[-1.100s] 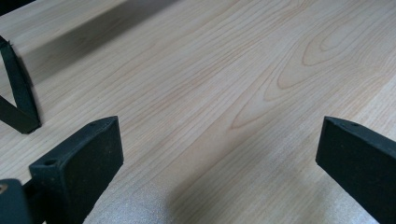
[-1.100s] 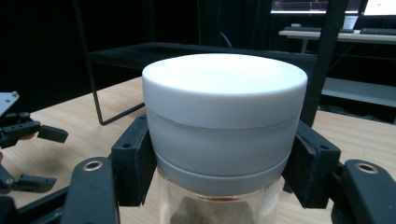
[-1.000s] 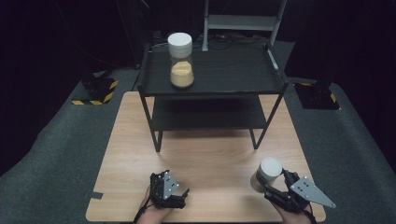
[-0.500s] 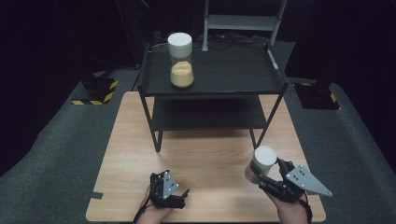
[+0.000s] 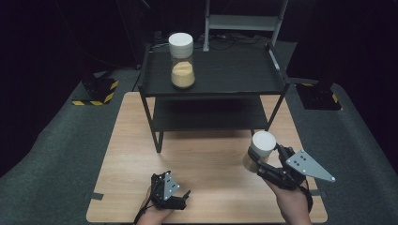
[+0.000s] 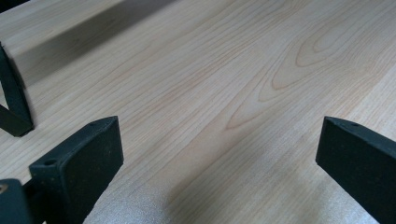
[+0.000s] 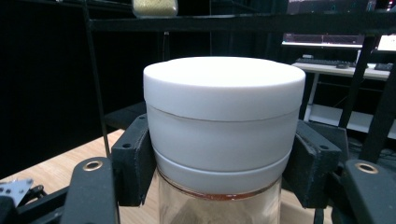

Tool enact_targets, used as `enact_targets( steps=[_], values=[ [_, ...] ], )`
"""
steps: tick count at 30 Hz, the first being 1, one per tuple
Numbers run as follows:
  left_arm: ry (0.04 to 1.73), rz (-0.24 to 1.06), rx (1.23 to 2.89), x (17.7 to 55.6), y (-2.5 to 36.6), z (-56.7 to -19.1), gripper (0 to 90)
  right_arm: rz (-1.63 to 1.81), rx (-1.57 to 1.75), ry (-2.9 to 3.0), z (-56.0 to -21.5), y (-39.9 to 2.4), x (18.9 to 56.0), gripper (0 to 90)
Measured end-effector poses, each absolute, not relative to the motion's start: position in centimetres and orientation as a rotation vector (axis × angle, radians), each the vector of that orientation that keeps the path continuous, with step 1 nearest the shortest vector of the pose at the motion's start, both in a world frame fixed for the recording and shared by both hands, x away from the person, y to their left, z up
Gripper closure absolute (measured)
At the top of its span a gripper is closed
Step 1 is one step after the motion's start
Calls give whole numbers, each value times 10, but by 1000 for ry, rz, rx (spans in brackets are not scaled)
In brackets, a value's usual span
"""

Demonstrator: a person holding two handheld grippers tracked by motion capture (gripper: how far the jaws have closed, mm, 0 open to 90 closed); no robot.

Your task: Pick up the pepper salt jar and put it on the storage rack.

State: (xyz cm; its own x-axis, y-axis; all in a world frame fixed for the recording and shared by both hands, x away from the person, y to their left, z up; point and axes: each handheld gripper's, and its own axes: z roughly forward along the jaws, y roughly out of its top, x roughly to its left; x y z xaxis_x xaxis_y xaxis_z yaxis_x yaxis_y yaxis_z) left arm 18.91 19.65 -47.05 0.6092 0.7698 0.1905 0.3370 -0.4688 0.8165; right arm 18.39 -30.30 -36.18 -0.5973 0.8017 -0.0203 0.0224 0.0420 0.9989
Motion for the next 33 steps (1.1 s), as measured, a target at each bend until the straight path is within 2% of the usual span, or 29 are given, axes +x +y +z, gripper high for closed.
enact_targets(
  steps=[33],
  values=[
    [866,689,2043,190,202,-471,9,1643,780,1639,-295,-278,213,343]
  ],
)
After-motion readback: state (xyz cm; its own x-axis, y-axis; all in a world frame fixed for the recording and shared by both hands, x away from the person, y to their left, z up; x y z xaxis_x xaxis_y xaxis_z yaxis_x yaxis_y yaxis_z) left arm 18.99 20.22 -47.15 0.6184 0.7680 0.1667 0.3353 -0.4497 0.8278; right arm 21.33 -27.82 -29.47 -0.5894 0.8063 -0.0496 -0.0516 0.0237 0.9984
